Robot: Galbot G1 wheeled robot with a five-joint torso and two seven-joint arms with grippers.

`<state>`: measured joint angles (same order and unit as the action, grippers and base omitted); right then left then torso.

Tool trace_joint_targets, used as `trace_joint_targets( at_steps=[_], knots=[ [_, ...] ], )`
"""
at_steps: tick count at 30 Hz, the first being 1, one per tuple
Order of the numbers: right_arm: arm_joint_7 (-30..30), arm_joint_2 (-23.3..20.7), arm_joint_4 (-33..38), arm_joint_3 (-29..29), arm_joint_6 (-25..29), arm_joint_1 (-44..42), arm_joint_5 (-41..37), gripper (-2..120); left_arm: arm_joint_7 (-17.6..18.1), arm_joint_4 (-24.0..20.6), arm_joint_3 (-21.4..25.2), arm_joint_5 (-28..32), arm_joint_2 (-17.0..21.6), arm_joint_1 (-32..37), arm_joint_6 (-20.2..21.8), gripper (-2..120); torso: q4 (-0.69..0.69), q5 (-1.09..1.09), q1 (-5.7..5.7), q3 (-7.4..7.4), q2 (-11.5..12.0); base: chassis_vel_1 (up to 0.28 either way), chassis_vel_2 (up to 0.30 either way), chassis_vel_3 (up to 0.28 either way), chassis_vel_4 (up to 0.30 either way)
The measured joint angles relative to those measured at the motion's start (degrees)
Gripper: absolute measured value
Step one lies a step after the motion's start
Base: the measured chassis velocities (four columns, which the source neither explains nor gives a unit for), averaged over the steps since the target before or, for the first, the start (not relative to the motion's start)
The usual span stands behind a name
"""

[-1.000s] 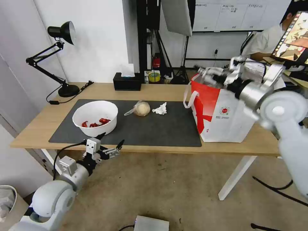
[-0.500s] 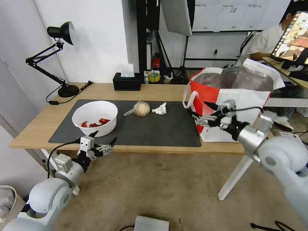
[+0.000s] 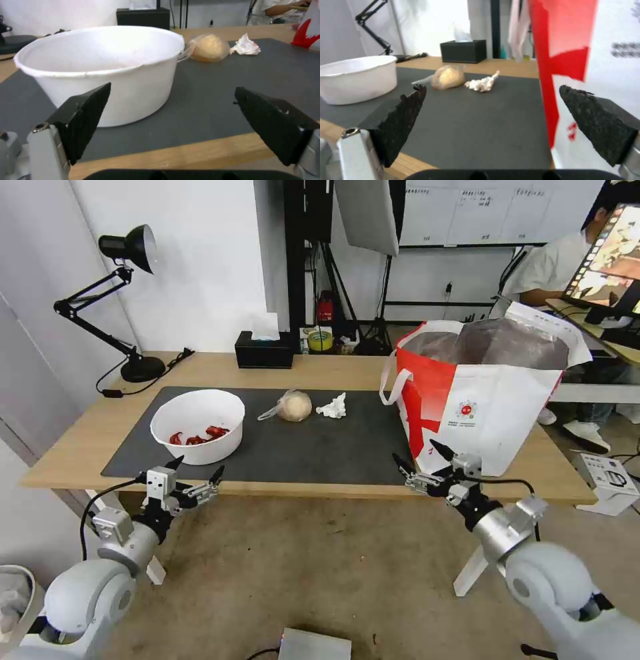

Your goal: Pick up the trash from the table and place it into the takeout bag.

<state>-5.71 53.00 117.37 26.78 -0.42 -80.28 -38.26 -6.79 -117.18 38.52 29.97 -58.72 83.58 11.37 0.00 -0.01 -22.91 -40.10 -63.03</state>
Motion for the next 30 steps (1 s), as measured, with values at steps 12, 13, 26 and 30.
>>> trace_joint_targets(
  at_steps=[12, 13, 26, 30],
  knots=[
    [1.0, 2.5, 0.0, 0.5, 2.0, -4.2, 0.3, 100, -0.7, 2.2, 0.8, -0.8, -0.1, 0.9, -0.1, 100, 0.00, 0.00, 0.00, 0.00, 0.0, 0.000, 0.000, 0.000, 0.000],
    [0.9, 2.9, 0.0, 0.6, 2.1, -4.8, 0.7, 100, -0.9, 2.4, 0.8, -0.9, -0.1, 0.9, -0.3, 100, 0.00, 0.00, 0.00, 0.00, 0.0, 0.000, 0.000, 0.000, 0.000],
    [0.7, 4.0, 0.4, 0.0, 2.4, -6.4, 1.6, 100, -1.0, 2.7, 0.8, -1.4, -1.1, 0.9, -0.5, 100, 0.00, 0.00, 0.00, 0.00, 0.0, 0.000, 0.000, 0.000, 0.000],
    [1.0, 3.8, 0.5, -1.4, 1.7, -5.8, 1.5, 100, -1.0, 2.5, 0.8, -1.3, -0.9, 0.8, -0.5, 100, -0.01, 0.00, -0.01, 0.00, 0.0, 0.000, 0.000, 0.000, 0.000]
  ],
)
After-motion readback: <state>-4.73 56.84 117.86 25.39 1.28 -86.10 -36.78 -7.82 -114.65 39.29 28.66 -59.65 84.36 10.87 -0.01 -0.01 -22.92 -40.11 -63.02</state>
